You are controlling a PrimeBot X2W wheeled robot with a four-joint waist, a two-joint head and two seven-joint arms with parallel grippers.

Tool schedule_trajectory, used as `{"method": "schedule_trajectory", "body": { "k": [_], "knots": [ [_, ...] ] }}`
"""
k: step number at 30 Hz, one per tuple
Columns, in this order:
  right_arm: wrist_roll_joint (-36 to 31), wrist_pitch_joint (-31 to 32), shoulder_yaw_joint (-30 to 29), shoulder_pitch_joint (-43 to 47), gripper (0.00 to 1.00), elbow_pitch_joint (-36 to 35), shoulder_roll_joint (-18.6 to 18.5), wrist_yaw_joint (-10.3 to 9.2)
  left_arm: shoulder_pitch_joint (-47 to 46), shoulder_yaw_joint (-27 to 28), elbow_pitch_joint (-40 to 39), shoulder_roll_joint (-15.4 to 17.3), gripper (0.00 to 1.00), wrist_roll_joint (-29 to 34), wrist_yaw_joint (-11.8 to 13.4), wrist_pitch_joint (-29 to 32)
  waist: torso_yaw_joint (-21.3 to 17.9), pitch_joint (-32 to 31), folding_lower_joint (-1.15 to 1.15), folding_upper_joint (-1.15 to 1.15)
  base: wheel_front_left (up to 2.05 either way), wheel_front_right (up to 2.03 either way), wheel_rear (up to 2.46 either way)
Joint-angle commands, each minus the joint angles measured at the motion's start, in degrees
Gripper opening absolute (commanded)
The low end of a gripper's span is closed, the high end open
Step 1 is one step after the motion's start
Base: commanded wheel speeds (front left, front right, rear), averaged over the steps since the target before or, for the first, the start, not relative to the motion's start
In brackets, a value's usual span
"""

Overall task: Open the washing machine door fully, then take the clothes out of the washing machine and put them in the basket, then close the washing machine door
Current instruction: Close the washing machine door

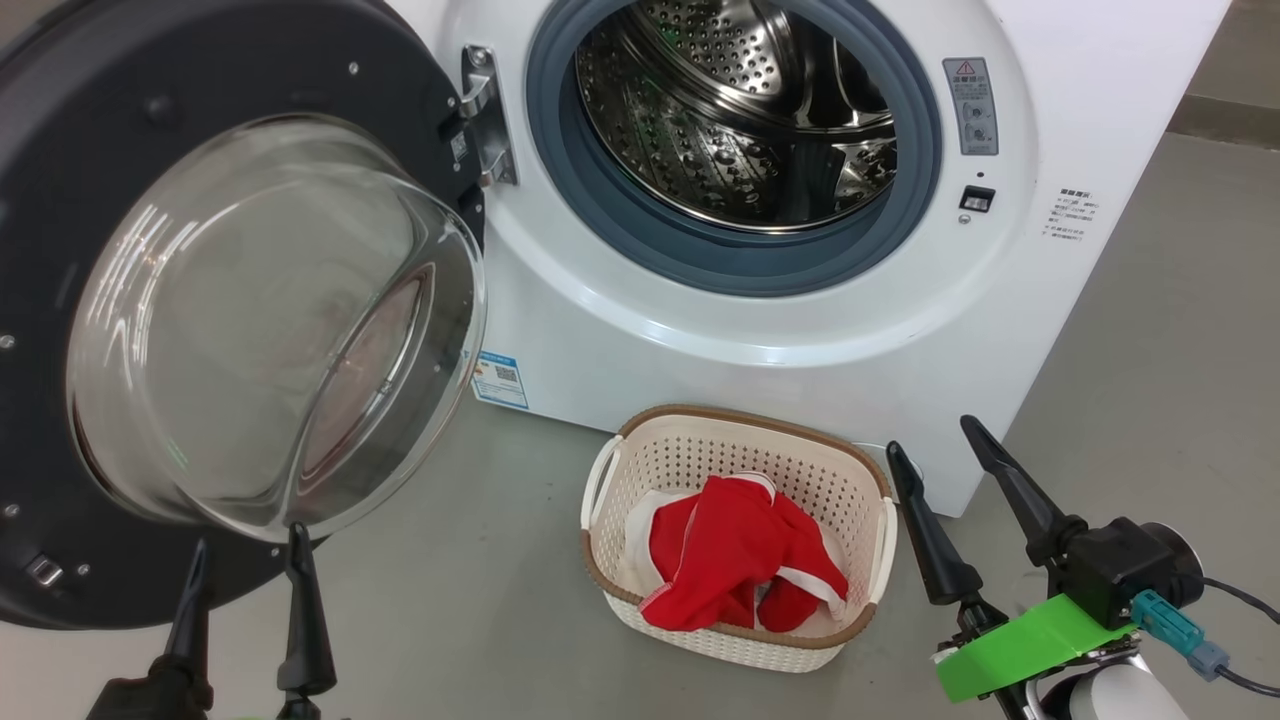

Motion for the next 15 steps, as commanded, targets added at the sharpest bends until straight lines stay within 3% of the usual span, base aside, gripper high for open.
{"method": "schedule_trajectory", "body": {
  "k": [1, 2, 3, 4, 15],
  "knots": [
    [0.4, -0.37, 1.39, -1.94, 1.0, -1.24, -0.53, 0.28, -1.29, 1.94, -1.32, 0.86, 1.0, -0.15, 0.5, -0.51, -0.12, -0.07, 0.0, 0.0, 0.0, 0.0, 0.0],
    [0.42, -0.37, 1.43, -1.92, 1.0, -1.22, -0.53, 0.28, -1.27, 1.9, -1.2, 0.86, 0.76, -0.17, 0.42, -0.51, -0.2, -0.13, 0.0, 0.0, 0.0, 0.0, 0.0],
    [0.42, -0.37, 1.47, -1.9, 1.0, -1.2, -0.52, 0.28, -1.23, 1.89, -1.04, 0.9, 0.3, -0.17, 0.38, -0.51, -0.31, -0.16, 0.0, 0.0, 0.0, 0.0, 0.0],
    [0.4, -0.37, 1.5, -1.89, 1.0, -1.18, -0.52, 0.28, -1.24, 1.91, -0.92, 0.98, 0.0, -0.09, 0.44, -0.51, -0.41, -0.16, 0.0, 0.0, 0.0, 0.0, 0.0],
    [0.47, -0.37, 1.53, -1.75, 1.0, -0.77, -0.68, 0.28, -6.39, 4.36, -5.68, 3.02, 0.0, 0.26, 2.18, -0.51, -1.07, -0.31, 0.0, 0.0, 0.0, 0.0, 0.0]
  ]
}}
